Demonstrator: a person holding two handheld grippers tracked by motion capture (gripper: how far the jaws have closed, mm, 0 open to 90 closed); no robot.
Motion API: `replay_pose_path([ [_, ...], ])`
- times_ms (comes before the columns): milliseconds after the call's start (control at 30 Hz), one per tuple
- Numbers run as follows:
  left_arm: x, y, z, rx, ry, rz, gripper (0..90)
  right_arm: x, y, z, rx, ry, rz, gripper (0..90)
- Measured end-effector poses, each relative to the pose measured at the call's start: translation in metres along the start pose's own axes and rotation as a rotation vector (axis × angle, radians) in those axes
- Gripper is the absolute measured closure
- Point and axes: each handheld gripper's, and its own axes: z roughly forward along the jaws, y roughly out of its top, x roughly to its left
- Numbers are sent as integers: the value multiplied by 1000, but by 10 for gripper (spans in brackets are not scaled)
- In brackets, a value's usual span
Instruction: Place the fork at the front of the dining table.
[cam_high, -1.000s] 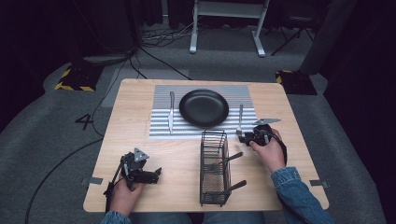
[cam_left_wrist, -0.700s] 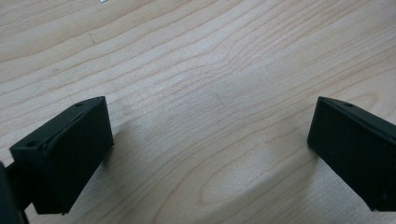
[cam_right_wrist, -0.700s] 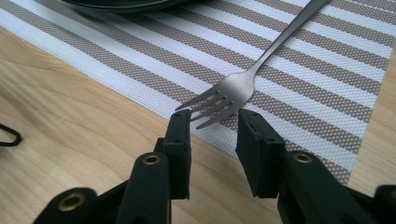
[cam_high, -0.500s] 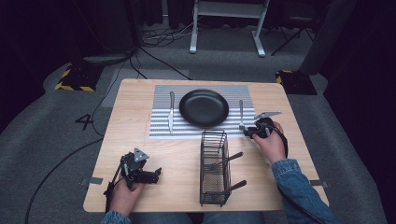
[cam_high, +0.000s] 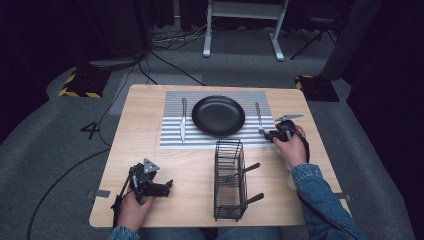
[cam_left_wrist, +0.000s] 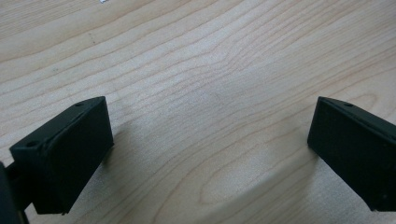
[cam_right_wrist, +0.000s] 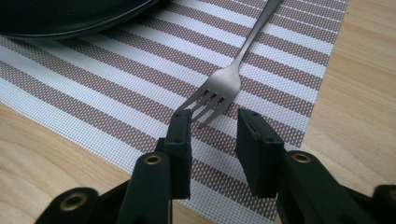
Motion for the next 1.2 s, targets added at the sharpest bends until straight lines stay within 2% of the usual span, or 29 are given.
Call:
replay_pose_path([
  [100, 0, 0, 0, 0, -1, -1, 2, 0, 0, -2, -18, 6, 10, 620],
  [200, 0, 0, 0, 0, -1, -1, 2, 2, -2, -15, -64, 24, 30, 566],
  [233, 0, 0, 0, 0, -1, -1, 2, 2, -2, -15, -64, 24, 30, 566],
  [633, 0, 1, 1, 1, -3, 2, 2, 11, -18, -65, -142, 40, 18, 489],
  [667, 0, 2, 1, 2, -2, 3, 2, 12, -21, -73, -149, 43, 20, 481],
  [933, 0, 1, 1, 1, -3, 2, 2, 11, -38, -96, -149, 59, 46, 448],
  [1200, 0, 2, 1, 1, -3, 1, 2, 8, -67, -103, -121, 59, 46, 426],
])
